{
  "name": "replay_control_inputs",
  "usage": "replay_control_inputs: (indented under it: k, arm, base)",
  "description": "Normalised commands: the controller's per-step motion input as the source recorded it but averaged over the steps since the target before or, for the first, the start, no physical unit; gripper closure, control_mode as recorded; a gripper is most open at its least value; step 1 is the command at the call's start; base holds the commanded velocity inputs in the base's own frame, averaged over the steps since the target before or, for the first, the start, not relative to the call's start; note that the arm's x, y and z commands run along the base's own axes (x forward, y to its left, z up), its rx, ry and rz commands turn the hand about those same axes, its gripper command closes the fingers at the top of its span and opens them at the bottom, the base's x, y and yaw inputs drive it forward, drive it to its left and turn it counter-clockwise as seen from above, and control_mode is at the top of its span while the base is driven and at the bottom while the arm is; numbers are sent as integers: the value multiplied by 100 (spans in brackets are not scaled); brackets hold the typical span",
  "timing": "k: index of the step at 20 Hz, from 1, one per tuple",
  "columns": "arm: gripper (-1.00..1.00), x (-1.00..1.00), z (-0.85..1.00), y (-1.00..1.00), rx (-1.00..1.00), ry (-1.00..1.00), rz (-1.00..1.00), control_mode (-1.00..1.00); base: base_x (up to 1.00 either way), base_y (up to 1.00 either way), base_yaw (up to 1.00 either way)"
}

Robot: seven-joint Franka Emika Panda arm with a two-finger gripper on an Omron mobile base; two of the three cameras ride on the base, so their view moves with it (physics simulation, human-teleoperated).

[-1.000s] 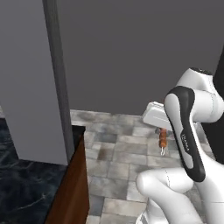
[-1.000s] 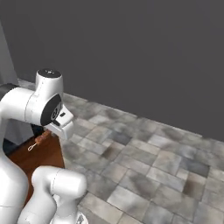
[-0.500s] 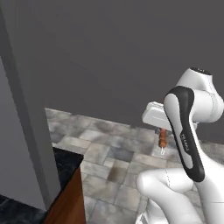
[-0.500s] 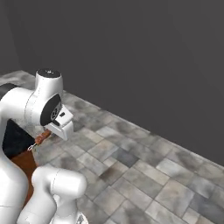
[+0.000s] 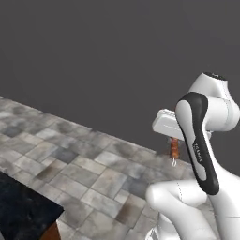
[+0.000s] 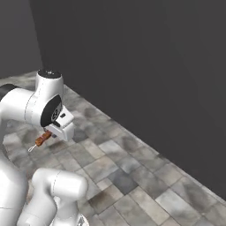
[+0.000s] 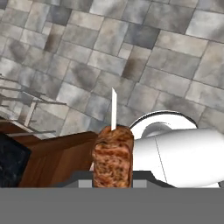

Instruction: Place the cold items (kiwi and pear) from the fridge in one tupperware on the dining counter. Place the warm items (hot dog and kebab skewer) in the stove area in another tupperware.

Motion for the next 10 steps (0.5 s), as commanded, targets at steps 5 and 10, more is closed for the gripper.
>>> replay_control_inputs:
  k: [5,10]
  arm:
    - [100,0,0,0,0,0,0,100]
    - [100,0,0,0,0,0,0,100]
  base:
    - [100,-42,37]
    - [100,-36,41]
